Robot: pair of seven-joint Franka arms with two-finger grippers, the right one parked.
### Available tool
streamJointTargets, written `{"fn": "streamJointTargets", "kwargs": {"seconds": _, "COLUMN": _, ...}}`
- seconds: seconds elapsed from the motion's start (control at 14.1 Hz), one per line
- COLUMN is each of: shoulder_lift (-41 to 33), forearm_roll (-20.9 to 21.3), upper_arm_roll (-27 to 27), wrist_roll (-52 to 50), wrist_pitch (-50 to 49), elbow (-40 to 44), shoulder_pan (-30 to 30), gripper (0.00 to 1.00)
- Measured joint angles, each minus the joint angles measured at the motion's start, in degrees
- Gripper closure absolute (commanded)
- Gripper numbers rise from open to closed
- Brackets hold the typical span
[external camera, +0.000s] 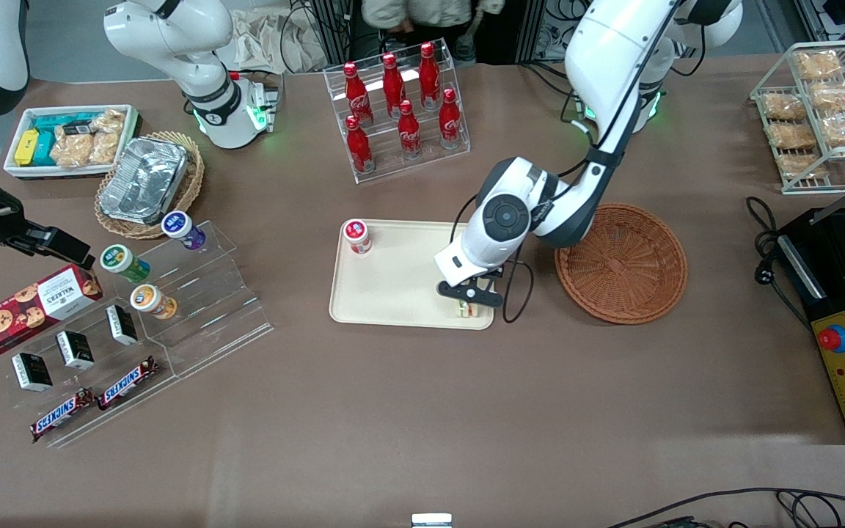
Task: Place sandwich from basket to tray
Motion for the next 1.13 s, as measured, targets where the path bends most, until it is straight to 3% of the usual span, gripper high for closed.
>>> {"fn": "streamJointTargets", "kwargs": {"seconds": 0.35, "shoulder_lift": -1.0, "forearm_roll": 0.0, "upper_arm_roll": 3.1, "wrist_roll": -0.4, "wrist_pitch": -0.1, "elbow": -0.2, "shoulder_pan": 0.4, "gripper": 0.00}}
{"fn": "streamJointTargets", "kwargs": {"seconds": 0.78, "shoulder_lift": -11.7, "forearm_roll": 0.3, "upper_arm_roll": 8.0, "wrist_roll": 0.8, "wrist_pitch": -13.6, "elbow": 1.8, "shoulder_pan": 4.6, "gripper": 0.00}}
{"fn": "streamJointTargets", "kwargs": {"seconds": 1.13, "shoulder_lift": -19.3, "forearm_roll": 0.4, "upper_arm_roll": 14.8, "wrist_roll": 8.2, "wrist_pitch": -15.0, "elbow": 1.9, "shoulder_pan": 9.4, "gripper": 0.00}}
